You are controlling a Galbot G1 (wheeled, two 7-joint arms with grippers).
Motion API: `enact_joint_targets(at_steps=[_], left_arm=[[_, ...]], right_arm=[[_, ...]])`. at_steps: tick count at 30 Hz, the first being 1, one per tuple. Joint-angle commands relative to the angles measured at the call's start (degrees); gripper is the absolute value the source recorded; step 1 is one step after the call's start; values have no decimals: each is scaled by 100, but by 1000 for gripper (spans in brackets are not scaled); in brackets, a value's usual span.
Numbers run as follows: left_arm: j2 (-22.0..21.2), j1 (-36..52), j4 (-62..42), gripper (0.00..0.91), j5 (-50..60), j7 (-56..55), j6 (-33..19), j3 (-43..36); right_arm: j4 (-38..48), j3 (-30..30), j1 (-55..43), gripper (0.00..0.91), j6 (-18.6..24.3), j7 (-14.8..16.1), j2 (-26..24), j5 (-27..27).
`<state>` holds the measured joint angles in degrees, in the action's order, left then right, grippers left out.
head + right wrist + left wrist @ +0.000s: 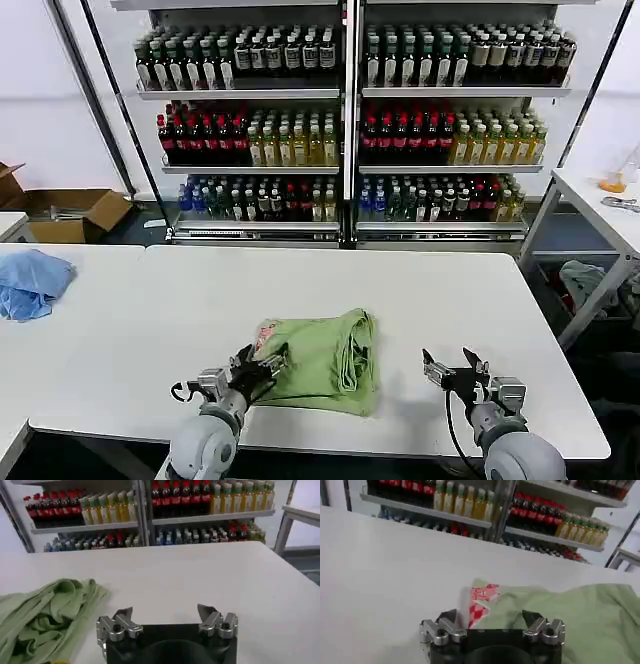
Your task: Fold and organize the clothes.
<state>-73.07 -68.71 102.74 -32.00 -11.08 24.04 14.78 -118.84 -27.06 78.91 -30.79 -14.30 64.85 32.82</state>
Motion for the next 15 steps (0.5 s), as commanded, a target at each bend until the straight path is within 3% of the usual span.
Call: enact_joint_targets(at_steps=[1, 15], left_arm=[[-56, -90, -85, 30, 54, 34, -58, -77], [-86, -60, 132, 20, -1680, 284, -191, 527]], right_arm=[[15, 16, -20, 907, 3, -4, 6, 0], [51, 76, -67, 907, 17, -32, 37, -5]])
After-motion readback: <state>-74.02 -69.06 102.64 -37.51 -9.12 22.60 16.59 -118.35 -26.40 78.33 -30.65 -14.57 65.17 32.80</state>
